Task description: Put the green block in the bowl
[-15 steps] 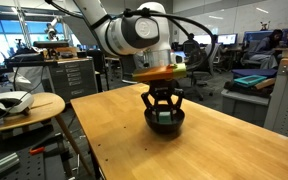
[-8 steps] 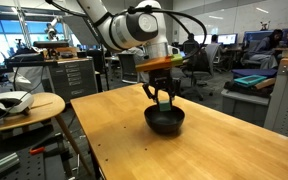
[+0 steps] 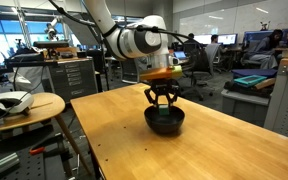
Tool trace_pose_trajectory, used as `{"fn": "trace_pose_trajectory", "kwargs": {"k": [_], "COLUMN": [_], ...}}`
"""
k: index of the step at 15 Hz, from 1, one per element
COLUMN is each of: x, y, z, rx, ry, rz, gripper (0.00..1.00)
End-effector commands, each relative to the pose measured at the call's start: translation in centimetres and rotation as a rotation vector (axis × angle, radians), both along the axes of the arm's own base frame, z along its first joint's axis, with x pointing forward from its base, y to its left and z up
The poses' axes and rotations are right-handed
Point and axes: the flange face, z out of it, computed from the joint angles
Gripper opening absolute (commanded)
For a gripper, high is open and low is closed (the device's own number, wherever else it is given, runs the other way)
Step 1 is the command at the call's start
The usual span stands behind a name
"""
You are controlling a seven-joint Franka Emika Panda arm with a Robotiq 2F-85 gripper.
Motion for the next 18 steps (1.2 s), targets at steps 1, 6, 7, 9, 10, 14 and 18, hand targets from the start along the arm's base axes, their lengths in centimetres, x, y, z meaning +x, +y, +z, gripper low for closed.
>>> {"fn": "trace_pose_trajectory", "kwargs": {"k": [1, 6, 7, 9, 10, 14, 18], "x": [2.0, 2.8, 2.9, 3.1, 3.2, 3.3, 3.2], "y": [0.2, 0.0, 0.0, -0.2, -0.3, -0.8, -1.2], "z": [-2.1, -5.0, -5.3, -5.6, -5.5, -4.4, -2.4], "rx": [0.027, 0.060, 0.063, 0.056, 0.055, 0.056, 0.044], "ry": [0.015, 0.043, 0.048, 0.048, 0.047, 0.026, -0.002], "rz": [-0.018, -0.042, -0.049, -0.050, -0.052, -0.069, -0.094], "gripper": [0.21, 0.21, 0.21, 0.34, 0.53, 0.94, 1.00]}}
